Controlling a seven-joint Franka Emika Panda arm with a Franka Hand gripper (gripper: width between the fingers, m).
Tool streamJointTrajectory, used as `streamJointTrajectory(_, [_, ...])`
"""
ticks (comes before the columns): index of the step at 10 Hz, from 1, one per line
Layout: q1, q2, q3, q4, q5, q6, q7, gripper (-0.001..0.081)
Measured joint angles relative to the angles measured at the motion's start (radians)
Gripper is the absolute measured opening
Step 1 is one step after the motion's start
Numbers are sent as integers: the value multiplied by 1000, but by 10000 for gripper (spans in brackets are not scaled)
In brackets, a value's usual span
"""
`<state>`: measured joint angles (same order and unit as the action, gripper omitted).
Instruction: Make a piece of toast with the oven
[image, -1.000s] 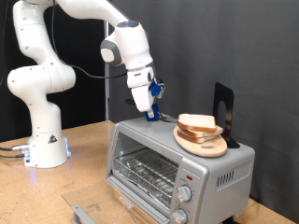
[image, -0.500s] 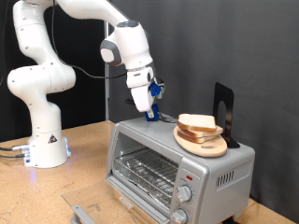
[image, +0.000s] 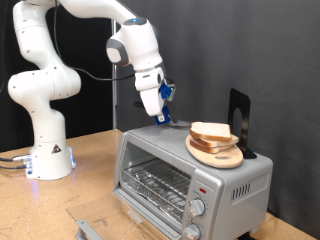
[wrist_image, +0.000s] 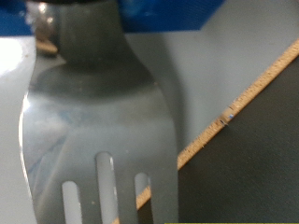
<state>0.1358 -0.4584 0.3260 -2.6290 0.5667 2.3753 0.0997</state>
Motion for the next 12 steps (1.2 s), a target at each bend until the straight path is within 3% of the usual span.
streamJointTrajectory(3, [-2, -67, -56, 39, -5, -140, -35, 368])
streamJointTrajectory(5, [-2, -66, -51, 29, 13, -115, -28, 368])
streamJointTrajectory(6, [0, -73, -56, 22, 65, -72, -33, 368])
streamJointTrajectory(9, [2, -143, -116, -15, 204, -11, -67, 368])
streamJointTrajectory(12, [-48, -205, -184, -59, 179, -14, -90, 368])
